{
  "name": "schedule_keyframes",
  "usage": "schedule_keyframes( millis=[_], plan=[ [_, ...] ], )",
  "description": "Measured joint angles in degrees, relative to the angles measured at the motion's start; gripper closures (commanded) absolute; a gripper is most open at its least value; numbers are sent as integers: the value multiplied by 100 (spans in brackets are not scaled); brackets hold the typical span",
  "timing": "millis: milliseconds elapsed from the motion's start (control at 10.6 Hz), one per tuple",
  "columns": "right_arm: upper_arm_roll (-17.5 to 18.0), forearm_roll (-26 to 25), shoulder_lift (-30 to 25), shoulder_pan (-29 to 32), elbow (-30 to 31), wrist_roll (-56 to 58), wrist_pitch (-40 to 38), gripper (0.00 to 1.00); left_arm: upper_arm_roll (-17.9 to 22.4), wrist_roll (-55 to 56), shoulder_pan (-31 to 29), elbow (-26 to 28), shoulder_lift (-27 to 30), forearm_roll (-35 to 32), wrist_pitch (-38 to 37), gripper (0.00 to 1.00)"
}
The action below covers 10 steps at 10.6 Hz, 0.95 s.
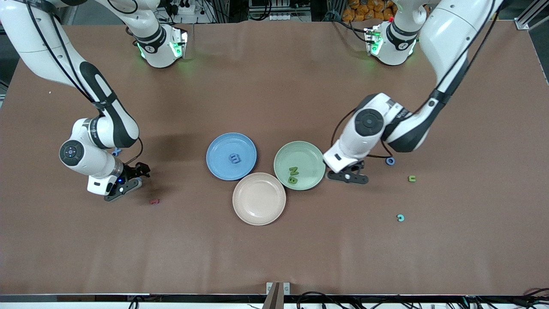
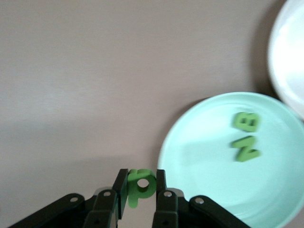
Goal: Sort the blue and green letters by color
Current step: 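Grasp the green p with the left gripper while the right gripper grasps blue g, then drop the p on the green plate while the right gripper carries g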
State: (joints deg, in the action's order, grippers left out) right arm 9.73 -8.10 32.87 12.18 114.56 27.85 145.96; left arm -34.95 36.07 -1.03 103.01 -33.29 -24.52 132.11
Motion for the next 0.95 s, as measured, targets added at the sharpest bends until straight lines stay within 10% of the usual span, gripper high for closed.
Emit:
schedule_keyframes(
  millis=[95,284,378,473,945],
  plan=[
    [0,0,0,1,2,0,0,100,12,265,199,-136,-64,20,-29,96],
    [-4,-3,-8,18,2,2,8,100,26,553,358,-305,-282,22,-34,84],
    [-8,-3,-38,42,3,7,9,100,28,701,403,-381,-375,25,-32,11],
    [-7,-3,-52,56,5,10,8,100,26,951,476,-467,-421,33,-29,0],
    [84,2,-92,22,-107,-170,-477,100,45,2015,879,-706,-369,32,-237,0]
  ],
)
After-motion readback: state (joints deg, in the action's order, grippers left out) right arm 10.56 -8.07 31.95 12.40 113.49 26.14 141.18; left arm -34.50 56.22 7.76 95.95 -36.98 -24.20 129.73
